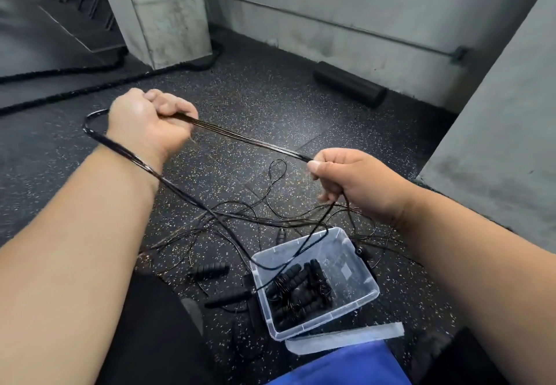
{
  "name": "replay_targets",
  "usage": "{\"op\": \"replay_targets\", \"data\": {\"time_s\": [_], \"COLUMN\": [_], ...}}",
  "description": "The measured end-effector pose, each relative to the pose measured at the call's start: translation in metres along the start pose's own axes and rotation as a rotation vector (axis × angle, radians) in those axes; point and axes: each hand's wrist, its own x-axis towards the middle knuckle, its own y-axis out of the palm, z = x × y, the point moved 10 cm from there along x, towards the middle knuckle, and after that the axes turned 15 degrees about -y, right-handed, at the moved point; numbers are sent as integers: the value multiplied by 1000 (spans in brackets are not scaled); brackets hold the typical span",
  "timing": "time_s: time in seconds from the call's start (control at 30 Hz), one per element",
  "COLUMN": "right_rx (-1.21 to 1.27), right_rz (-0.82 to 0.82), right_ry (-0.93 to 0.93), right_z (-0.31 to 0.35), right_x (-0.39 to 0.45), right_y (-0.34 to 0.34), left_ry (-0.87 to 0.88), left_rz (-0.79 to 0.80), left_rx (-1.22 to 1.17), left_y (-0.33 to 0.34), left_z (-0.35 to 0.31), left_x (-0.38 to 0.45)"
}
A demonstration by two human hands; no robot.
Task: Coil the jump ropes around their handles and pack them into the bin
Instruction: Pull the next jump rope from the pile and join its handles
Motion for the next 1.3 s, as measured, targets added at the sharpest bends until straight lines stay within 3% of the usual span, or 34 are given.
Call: {"op": "replay_targets", "data": {"time_s": [0.1, 0.17, 0.3, 0.43, 0.57, 0.7, 0.83, 1.07, 1.17, 1.3], "right_rx": [41, 67, 176, 217, 219, 249, 163, -51, -172, 75], "right_rz": [-70, -135, -241, -279, -266, -293, -402, -321, -347, -432], "right_ry": [-27, -52, -116, -144, -180, -173, -176, -251, -286, -138], "right_z": [6, 9, 23, 37, 54, 55, 49, 70, 79, 28], "right_x": [-2, -4, -6, -6, -10, -13, -19, -22, -23, -22], "right_y": [-13, -20, -25, -18, -5, -2, -19, -19, -28, -46], "left_ry": [120, 153, 62, -198, -516, -788, -721, -529, -489, -484], "left_rz": [-53, -101, -201, 102, 386, 482, 481, 516, 503, 449], "left_rx": [30, 182, 934, 1487, 1433, 1282, 1517, 1878, 1819, 1440], "left_y": [-8, -10, -18, -18, -23, -30, -41, -48, -48, -27], "left_z": [-27, -28, 26, 129, 212, 243, 242, 269, 268, 252], "left_x": [-6, -7, 1, -19, -47, -64, -62, -64, -58, -49]}}
